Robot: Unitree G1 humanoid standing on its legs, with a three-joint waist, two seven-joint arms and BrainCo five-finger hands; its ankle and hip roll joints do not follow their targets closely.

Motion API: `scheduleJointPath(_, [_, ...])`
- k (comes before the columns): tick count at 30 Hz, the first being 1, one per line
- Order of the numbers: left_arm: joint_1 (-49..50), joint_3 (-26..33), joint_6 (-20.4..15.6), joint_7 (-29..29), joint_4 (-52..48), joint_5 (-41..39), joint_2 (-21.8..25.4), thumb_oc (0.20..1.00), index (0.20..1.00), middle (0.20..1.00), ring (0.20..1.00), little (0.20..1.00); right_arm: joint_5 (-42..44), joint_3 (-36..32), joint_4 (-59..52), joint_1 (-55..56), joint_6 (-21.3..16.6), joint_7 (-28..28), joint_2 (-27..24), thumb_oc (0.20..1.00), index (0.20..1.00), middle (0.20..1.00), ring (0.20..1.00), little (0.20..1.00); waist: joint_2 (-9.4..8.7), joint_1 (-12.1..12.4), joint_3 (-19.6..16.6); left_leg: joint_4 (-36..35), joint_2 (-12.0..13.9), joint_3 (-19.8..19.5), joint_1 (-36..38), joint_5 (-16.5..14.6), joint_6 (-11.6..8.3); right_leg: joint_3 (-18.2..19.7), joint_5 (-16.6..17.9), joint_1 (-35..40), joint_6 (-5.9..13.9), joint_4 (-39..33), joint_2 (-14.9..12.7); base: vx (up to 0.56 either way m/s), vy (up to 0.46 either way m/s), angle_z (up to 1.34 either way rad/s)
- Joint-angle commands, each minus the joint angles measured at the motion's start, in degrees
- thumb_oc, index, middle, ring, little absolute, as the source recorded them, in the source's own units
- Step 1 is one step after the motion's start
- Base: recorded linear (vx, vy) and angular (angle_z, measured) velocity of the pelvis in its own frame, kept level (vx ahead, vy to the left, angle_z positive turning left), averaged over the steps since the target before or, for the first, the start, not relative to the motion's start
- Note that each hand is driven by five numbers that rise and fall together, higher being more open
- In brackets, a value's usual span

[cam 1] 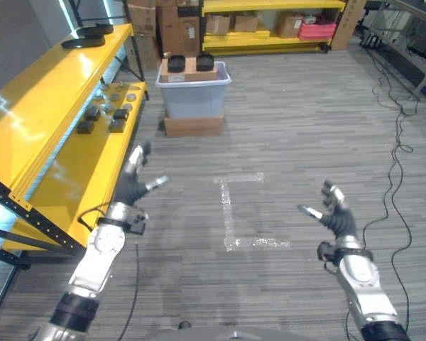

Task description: Move parts from the plastic box to the shelf.

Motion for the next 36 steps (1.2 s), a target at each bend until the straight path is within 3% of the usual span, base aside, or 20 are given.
scheduleJointPath(1, [-2.24,0.92,-1.56,1.55,17.23,-1.56,-1.31,1.000,1.000,1.000,1.000,1.000,-2.02,-1.50,11.52,-2.63,-1.87,-1.96,1.18,1.000,1.000,1.000,1.000,1.000,-0.46,1.16,-1.44,1.79,3.17,2.17,1.72,-9.28,-3.21,3.10,-8.34,-7.10,10.50,7.25,-2.95,0.00,0.000,0.00])
scheduleJointPath(5, [0.29,2.66,-2.13,0.63,11.89,-2.47,-1.26,1.000,1.000,1.000,1.000,1.000,-3.93,-3.80,3.03,-0.65,-2.45,-1.44,3.17,1.000,1.000,1.000,1.000,1.000,-0.70,1.26,-0.99,2.07,3.31,3.02,1.71,-9.63,-2.91,3.27,-8.59,-7.49,10.24,7.91,-2.78,0.02,-0.025,-0.02])
scheduleJointPath(15, [0.75,2.51,-1.93,-0.32,11.60,-6.80,-2.53,1.000,1.000,1.000,1.000,1.000,-3.71,-2.81,2.81,-1.11,-1.78,-0.25,3.60,1.000,1.000,1.000,1.000,1.000,-0.32,1.04,0.87,6.51,4.21,4.93,0.73,-11.68,-3.01,3.86,-9.80,-9.87,9.67,11.94,-2.05,-0.01,-0.070,-0.09])
scheduleJointPath(19, [1.08,3.35,-1.99,-1.30,10.50,-7.78,-2.25,1.000,1.000,1.000,1.000,1.000,-3.18,-1.94,2.69,-1.40,-1.76,1.71,2.36,1.000,1.000,1.000,1.000,1.000,-0.57,0.41,2.80,19.59,5.94,7.15,-3.13,-15.16,-3.13,6.27,-12.10,-9.95,7.67,16.19,-1.42,0.06,-0.141,-0.21])
scheduleJointPath(21, [1.60,3.79,-1.90,-1.56,10.12,-8.44,-2.26,1.000,1.000,1.000,1.000,1.000,-3.18,-1.69,2.10,-1.08,-1.42,2.50,1.38,1.000,1.000,1.000,1.000,1.000,-1.31,1.08,4.56,29.10,5.96,6.19,-7.04,-13.24,-3.09,7.08,-12.45,-8.97,6.37,17.37,-1.53,0.06,-0.149,-0.22])
scheduleJointPath(22, [1.58,3.81,-1.89,-1.57,10.10,-8.45,-2.26,1.000,1.000,1.000,1.000,1.000,-3.16,-1.72,2.08,-1.10,-1.40,2.52,1.38,1.000,1.000,1.000,1.000,1.000,-1.11,0.92,4.49,30.16,6.30,5.92,-7.78,-13.66,-3.15,6.87,-12.54,-9.27,6.31,17.61,-1.30,0.01,-0.144,-0.31])
scheduleJointPath(24, [1.53,3.83,-2.00,-1.30,10.30,-8.83,-2.60,1.000,1.000,1.000,1.000,1.000,-3.35,-2.02,1.51,-1.15,-1.14,2.78,0.11,1.000,1.000,1.000,1.000,1.000,-1.62,1.23,5.99,38.38,6.30,3.76,-12.81,-10.62,-3.41,6.73,-13.10,-8.82,4.85,18.11,-1.24,0.06,-0.181,-0.14])
scheduleJointPath(25, [1.84,3.72,-1.74,-1.50,10.61,-9.57,-3.36,1.000,1.000,1.000,1.000,1.000,-3.29,-1.86,2.12,-1.35,-0.63,2.83,-0.60,1.000,1.000,1.000,1.000,1.000,-1.80,1.71,6.75,38.88,5.21,2.68,-16.57,-11.12,-2.85,6.53,-13.81,-8.43,4.04,18.31,-1.48,0.10,-0.130,0.14])
scheduleJointPath(26, [1.84,3.72,-1.74,-1.50,10.61,-9.57,-3.36,1.000,1.000,1.000,1.000,1.000,-3.29,-1.86,2.12,-1.35,-0.63,2.83,-0.60,1.000,1.000,1.000,1.000,1.000,-1.80,1.71,6.75,38.88,5.21,2.68,-16.57,-11.12,-2.85,6.53,-13.81,-8.43,4.04,18.31,-1.48,0.24,-0.072,0.22])
scheduleJointPath(27, [3.18,4.19,-1.66,-1.59,10.28,-9.43,-4.00,1.000,1.000,1.000,1.000,1.000,-4.36,-1.33,1.95,-1.78,-0.24,2.90,-1.20,1.000,1.000,1.000,1.000,1.000,-1.31,2.24,6.30,33.72,2.91,1.59,-17.72,-12.70,-2.48,6.74,-14.39,-8.09,4.32,17.27,-1.33,0.24,0.010,0.07])
scheduleJointPath(28, [3.95,4.35,-1.71,-1.69,10.15,-9.47,-4.33,1.000,1.000,1.000,1.000,1.000,-4.95,-1.01,2.02,-2.26,-0.25,2.83,-1.71,1.000,1.000,1.000,1.000,1.000,-1.04,2.73,6.02,30.28,2.03,1.22,-17.75,-11.93,-2.43,6.72,-14.25,-7.62,4.67,16.15,-1.29,0.32,0.019,0.07])
scheduleJointPath(30, [4.43,4.46,-1.59,-1.55,10.30,-9.03,-4.28,1.000,1.000,1.000,1.000,1.000,-5.58,-0.31,2.37,-3.20,-0.19,2.46,-2.14,1.000,1.000,1.000,1.000,1.000,0.07,4.16,5.81,21.04,2.02,-0.05,-20.37,-6.79,-2.96,6.49,-14.59,-6.38,5.06,14.39,-0.41,0.21,0.016,0.03])
scheduleJointPath(31, [4.45,4.46,-1.58,-1.53,10.28,-9.01,-4.29,1.000,1.000,1.000,1.000,1.000,-5.59,-0.28,2.42,-3.22,-0.22,2.44,-2.14,1.000,1.000,1.000,1.000,1.000,-0.19,4.08,5.76,19.96,1.66,-0.01,-19.85,-6.20,-2.93,6.46,-14.58,-6.26,5.09,14.21,-0.73,0.21,-0.014,0.04])
scheduleJointPath(34, [3.65,4.85,-1.65,-0.98,10.49,-8.67,-4.40,1.000,1.000,1.000,1.000,1.000,-6.46,1.28,3.82,-5.41,-0.19,1.35,-1.45,1.000,1.000,1.000,1.000,1.000,-0.57,6.25,5.67,7.71,0.40,-1.85,-22.60,-3.64,-3.59,6.52,-16.40,-2.73,5.73,11.85,0.07,0.35,-0.025,-0.06])
scheduleJointPath(36, [4.32,5.40,-1.56,-1.01,9.97,-8.28,-4.42,1.000,1.000,1.000,1.000,1.000,-7.35,2.79,4.26,-5.81,0.20,1.80,0.06,1.000,1.000,1.000,1.000,1.000,-0.39,7.42,4.16,6.64,0.37,-0.60,-22.35,-0.61,-2.60,7.56,-19.09,1.34,6.63,10.83,0.75,0.54,0.072,-0.16])
